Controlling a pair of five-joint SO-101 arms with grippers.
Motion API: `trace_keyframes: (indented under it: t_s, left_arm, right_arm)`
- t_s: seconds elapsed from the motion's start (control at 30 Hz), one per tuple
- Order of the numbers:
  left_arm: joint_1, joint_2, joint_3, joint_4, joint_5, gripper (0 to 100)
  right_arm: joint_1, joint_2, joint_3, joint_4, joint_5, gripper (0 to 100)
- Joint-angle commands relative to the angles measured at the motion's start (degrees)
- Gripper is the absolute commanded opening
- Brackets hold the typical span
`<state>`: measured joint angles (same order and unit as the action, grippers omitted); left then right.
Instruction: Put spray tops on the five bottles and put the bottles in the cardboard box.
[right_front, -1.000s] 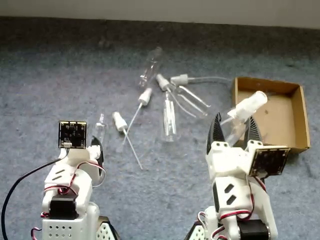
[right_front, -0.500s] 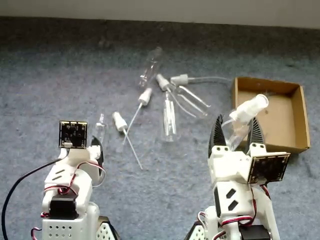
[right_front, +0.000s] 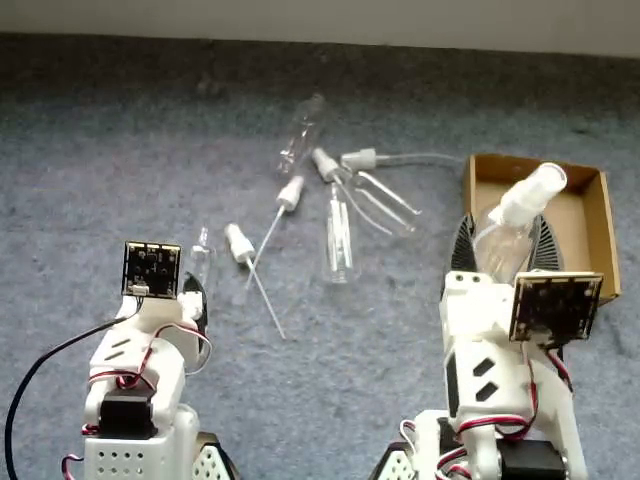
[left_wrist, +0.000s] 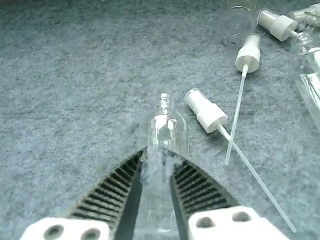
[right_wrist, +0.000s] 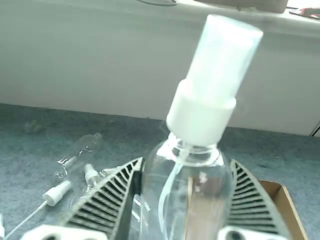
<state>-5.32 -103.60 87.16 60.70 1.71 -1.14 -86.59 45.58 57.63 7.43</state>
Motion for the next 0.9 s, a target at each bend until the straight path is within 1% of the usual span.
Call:
trace_keyframes:
  t_s: [0.0,0.1,0.17,0.33,0.47,0.6,0.87]
  left_arm:
    - [1.54,-0.04,-1.80,0.26,-0.79,0]
    - [1.54,-0.04,-1.80,0.26,-0.79,0]
    - [1.54,-0.04,-1.80,0.26,-0.79,0]
    - [1.54,-0.04,-1.80,0.26,-0.79,0]
    - [1.54,-0.04,-1.80,0.26,-0.79,0]
    - [1.54,-0.04,-1.80,0.26,-0.79,0]
    - [1.54,-0.04,-1.80,0.18,-0.79,0]
  right_arm:
    - [0.66,8.31,-7.78,0.13,0.70,20.1]
    - [0.75,12.79,-10.86,-0.22,0.79,20.1]
    - [1.10,14.99,-12.00,-2.51,0.88,20.1]
    - [8.31,21.85,-12.53,-9.01,0.88,20.1]
    - [12.53,28.70,-12.70,-9.19,0.97,20.1]
    - [13.41,34.42,-13.93,-11.65,0.79,20.1]
    - [13.85,44.53,-13.93,-20.44,0.97,20.1]
